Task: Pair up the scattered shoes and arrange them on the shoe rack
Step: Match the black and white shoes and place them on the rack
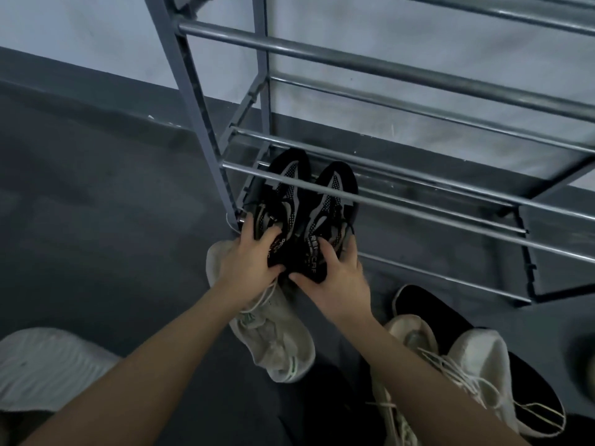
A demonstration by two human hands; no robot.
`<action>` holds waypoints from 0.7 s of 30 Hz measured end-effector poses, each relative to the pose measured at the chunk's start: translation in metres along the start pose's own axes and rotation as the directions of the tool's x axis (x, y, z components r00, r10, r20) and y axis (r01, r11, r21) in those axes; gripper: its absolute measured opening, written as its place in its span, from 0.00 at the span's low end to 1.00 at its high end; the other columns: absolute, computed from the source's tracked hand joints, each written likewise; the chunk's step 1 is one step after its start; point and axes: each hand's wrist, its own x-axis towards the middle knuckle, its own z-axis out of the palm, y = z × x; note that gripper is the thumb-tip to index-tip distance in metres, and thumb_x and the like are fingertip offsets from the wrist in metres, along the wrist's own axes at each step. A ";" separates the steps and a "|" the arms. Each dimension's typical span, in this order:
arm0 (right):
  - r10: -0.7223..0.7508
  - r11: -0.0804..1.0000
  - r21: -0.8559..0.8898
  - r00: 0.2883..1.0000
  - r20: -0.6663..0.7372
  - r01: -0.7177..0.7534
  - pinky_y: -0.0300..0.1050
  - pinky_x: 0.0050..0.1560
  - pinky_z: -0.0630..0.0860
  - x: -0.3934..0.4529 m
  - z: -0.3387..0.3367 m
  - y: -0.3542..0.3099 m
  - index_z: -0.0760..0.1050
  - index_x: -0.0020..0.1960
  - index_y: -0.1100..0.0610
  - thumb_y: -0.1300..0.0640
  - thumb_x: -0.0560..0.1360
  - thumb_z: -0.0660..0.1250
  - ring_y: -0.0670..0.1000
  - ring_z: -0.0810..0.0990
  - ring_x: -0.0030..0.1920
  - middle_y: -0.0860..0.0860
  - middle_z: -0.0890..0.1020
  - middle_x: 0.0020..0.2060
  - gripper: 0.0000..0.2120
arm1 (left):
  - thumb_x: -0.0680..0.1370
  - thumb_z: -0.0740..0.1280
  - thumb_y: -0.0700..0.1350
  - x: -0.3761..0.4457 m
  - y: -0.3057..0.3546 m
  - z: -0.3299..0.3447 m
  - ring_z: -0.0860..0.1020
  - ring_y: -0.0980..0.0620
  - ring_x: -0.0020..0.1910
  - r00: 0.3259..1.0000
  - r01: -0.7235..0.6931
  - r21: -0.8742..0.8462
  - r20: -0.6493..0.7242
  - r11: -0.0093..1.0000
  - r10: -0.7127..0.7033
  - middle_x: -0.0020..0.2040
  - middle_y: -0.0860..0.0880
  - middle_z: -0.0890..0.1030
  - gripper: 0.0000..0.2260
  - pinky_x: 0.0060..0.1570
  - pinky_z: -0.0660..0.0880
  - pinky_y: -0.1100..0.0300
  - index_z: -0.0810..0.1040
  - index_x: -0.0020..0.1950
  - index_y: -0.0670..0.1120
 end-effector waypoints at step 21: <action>-0.051 0.996 0.059 0.982 -0.180 0.062 0.57 0.63 0.64 0.046 0.020 -0.005 0.69 0.62 0.51 0.41 0.70 0.68 0.61 0.66 0.62 0.58 0.71 0.66 0.25 | 0.76 0.66 0.44 0.041 -0.019 -0.010 0.62 0.35 0.69 0.999 -0.031 0.080 -0.029 0.996 0.033 0.74 0.38 0.55 0.19 0.58 0.72 0.39 0.68 0.66 0.45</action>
